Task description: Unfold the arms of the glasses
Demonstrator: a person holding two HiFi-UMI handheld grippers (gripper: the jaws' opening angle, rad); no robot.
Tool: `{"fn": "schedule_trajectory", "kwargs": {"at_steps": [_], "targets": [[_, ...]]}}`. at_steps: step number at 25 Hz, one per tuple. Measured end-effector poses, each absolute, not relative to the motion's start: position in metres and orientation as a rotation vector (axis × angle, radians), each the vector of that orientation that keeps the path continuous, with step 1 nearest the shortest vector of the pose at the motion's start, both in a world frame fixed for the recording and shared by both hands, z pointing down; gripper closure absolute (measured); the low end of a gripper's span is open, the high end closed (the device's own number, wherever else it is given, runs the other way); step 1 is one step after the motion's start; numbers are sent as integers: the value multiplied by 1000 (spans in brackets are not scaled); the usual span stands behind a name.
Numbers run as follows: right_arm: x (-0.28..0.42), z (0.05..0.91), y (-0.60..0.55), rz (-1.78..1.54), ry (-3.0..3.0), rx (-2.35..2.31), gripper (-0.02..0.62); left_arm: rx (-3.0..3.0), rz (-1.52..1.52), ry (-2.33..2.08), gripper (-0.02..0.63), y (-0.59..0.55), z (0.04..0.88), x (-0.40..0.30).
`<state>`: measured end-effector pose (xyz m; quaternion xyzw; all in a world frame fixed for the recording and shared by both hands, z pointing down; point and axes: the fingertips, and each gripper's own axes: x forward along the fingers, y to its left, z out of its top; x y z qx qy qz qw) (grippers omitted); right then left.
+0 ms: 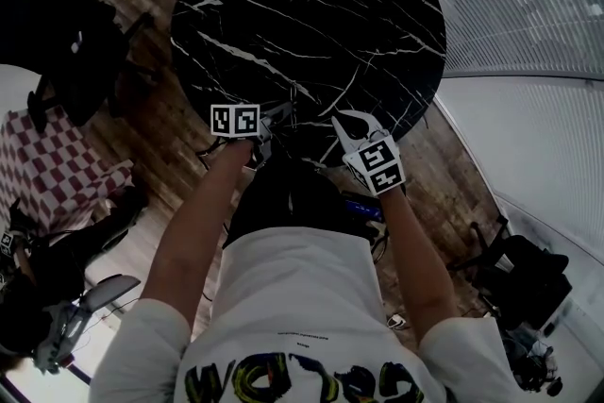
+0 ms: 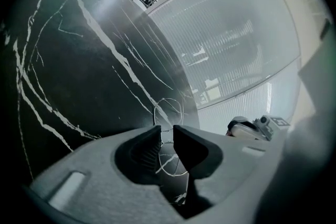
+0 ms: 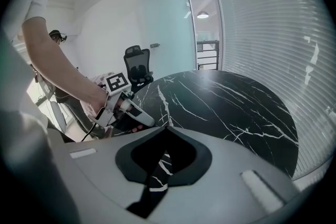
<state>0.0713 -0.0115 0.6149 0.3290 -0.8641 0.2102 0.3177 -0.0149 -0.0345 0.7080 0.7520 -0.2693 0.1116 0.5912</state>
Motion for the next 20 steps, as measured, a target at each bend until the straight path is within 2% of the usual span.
{"fn": "schedule_trajectory", "kwargs": {"at_steps": [7,10,12,20], "targets": [[77,595,-20,578,-2301,947,592,1813,231,-693,531,-39,677,-24],[76,577,-25,589,-2337,1000,592,1854,214,-771,556,-39,653,-30],[74,559,-30,593,-2372,1035,592,1900,204,-825,602,-41,631,-33],[50,471,-29,602,-2515,1096,594,2104,45,-875,603,-38,511,-15]]}}
